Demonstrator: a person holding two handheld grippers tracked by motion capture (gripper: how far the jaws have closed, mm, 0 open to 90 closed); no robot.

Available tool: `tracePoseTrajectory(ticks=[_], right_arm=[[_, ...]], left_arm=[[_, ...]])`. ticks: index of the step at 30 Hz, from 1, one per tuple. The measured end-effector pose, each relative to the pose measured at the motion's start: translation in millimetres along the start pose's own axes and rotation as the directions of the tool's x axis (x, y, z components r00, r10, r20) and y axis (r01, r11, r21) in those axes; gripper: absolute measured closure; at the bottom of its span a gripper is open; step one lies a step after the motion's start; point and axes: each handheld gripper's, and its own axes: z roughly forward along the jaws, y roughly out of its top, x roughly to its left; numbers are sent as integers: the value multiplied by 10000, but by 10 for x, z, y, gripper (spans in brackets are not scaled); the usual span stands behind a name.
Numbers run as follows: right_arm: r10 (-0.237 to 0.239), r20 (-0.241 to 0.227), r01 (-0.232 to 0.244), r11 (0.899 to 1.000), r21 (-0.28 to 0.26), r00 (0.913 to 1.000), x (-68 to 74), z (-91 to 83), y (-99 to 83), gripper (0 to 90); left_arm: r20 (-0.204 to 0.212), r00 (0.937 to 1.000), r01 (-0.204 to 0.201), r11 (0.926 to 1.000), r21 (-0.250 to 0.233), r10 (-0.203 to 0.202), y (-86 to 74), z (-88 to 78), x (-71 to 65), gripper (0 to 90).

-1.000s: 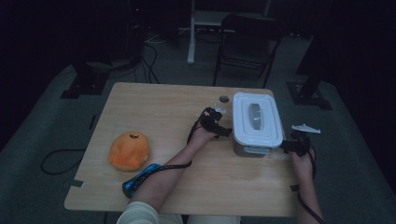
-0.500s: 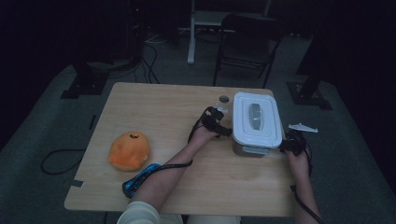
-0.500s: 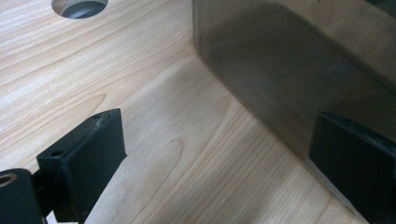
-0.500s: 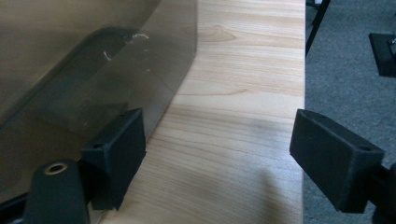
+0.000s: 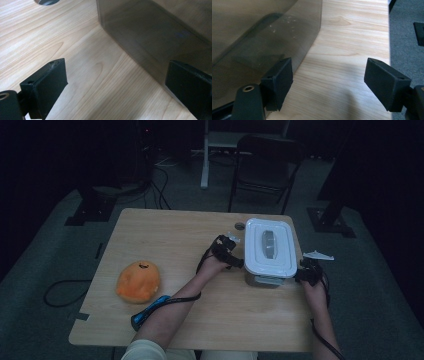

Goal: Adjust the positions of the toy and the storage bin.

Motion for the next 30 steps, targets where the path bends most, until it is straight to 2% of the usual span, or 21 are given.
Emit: tracePoseTrajectory(ticks=[9, 15, 19, 25, 30], right_arm=[[-377, -236, 380, 9992, 111, 9990, 163, 66, 62, 226], [-603, -418, 610, 9980, 163, 9973, 261, 101, 96, 228], [-707, -760, 719, 9973, 133, 9946, 366, 137, 110, 227], [-941, -882, 957, 9953, 140, 9916, 515, 184, 145, 228], [-1089, -1145, 1110, 9937, 123, 9874, 632, 222, 162, 228]], left_arm=[[-136, 9999, -42, 9999, 149, 44, -101, -132, 96, 45], [-149, 9998, 124, 9998, 171, -121, -194, -226, 154, 45], [-305, 9995, 81, 9997, 245, -74, -271, -324, 203, 45], [-488, 9988, 84, 9997, 237, -72, -368, -460, 249, 45], [-549, 9982, 240, 9995, 215, -228, -467, -576, 316, 45]])
